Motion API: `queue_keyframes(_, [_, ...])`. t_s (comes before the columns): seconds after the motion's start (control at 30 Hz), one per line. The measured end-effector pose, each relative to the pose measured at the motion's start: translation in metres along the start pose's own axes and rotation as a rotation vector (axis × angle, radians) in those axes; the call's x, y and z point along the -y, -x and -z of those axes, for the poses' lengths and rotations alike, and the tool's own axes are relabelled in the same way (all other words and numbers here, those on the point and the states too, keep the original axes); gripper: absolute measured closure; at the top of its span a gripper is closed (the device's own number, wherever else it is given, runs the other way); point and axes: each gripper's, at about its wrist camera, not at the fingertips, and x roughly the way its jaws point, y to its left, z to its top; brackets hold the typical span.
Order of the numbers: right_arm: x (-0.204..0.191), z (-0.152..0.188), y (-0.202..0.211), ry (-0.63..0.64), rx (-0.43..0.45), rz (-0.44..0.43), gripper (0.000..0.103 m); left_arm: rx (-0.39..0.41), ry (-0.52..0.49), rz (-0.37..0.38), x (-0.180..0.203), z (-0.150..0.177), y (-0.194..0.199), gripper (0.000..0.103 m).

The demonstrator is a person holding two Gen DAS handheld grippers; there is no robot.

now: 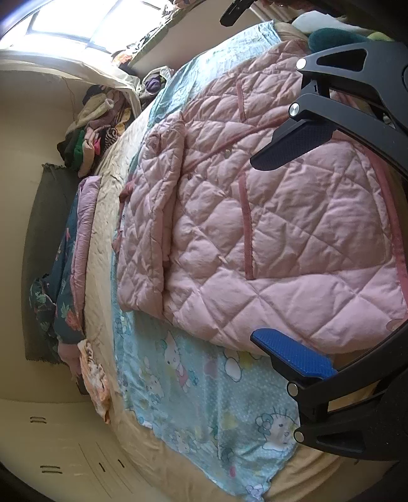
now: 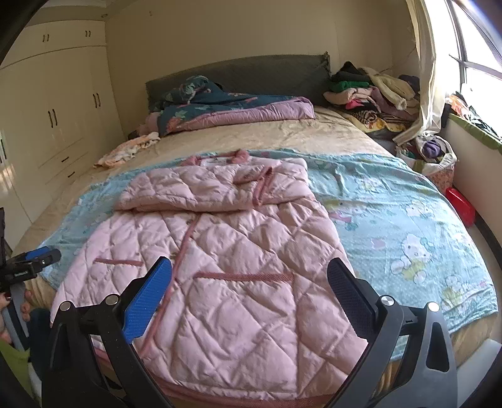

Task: Fold large clothes
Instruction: 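Move both tools down to the ribbed jacket hem edge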

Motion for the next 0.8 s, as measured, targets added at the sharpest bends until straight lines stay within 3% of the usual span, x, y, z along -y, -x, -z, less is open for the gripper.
queue_keyframes(0.8, [0.049, 0.049, -0.023, -0.023, -0.122, 0.077, 0.004, -0.138, 0.035, -0.106, -0.048, 0.054, -0.028, 0.008])
